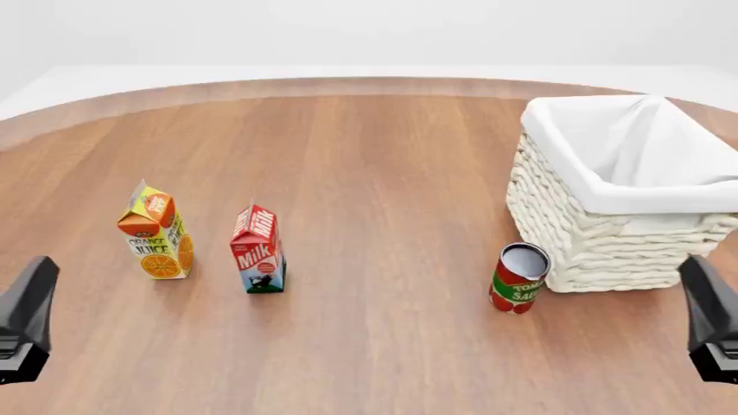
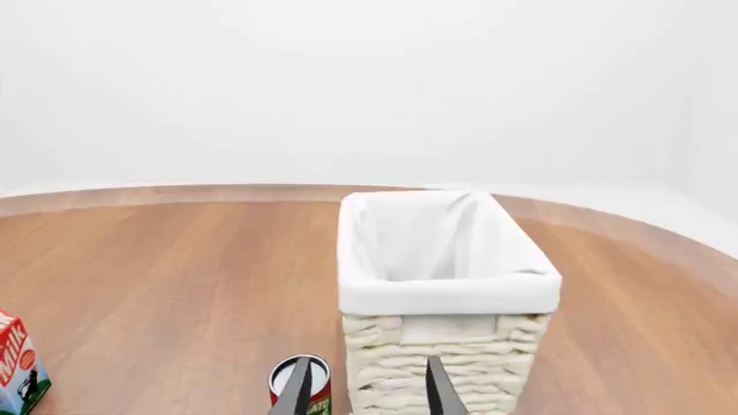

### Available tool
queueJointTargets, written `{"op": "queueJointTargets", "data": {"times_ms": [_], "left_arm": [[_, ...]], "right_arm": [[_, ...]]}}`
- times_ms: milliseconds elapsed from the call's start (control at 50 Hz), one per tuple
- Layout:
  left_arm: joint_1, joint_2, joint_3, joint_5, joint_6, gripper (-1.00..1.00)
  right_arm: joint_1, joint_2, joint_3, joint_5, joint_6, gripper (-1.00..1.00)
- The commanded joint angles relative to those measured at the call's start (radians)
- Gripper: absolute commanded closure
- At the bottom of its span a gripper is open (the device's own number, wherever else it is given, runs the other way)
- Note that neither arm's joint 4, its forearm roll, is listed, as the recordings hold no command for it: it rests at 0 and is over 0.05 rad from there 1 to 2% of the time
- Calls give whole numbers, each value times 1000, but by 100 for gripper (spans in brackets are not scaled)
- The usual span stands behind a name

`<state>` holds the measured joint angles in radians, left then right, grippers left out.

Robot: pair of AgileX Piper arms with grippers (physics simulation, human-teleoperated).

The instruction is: Pick the milk and place it in the basket.

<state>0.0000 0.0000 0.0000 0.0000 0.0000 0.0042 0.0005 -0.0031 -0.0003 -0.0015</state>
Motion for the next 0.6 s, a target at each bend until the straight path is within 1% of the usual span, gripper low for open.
{"op": "queueJointTargets", "data": {"times_ms": [20,280,340,380,440,480,520,560,600], "left_arm": [[0,0,0,0,0,-100],[0,0,0,0,0,-100],[0,0,0,0,0,-100],[0,0,0,0,0,-100],[0,0,0,0,0,-100],[0,0,0,0,0,-100],[0,0,0,0,0,-100],[0,0,0,0,0,-100],[0,0,0,0,0,-100]], "right_arm": [[12,1,-4,0,-10,-100],[11,0,-3,6,-10,-100],[15,1,-6,14,-20,-100],[4,13,-19,39,-2,-100],[-10,116,-43,14,32,-100],[-10,146,-64,23,35,-100],[5,135,-95,63,35,-100],[17,160,-126,87,63,-100],[26,166,-157,116,70,-100]]}}
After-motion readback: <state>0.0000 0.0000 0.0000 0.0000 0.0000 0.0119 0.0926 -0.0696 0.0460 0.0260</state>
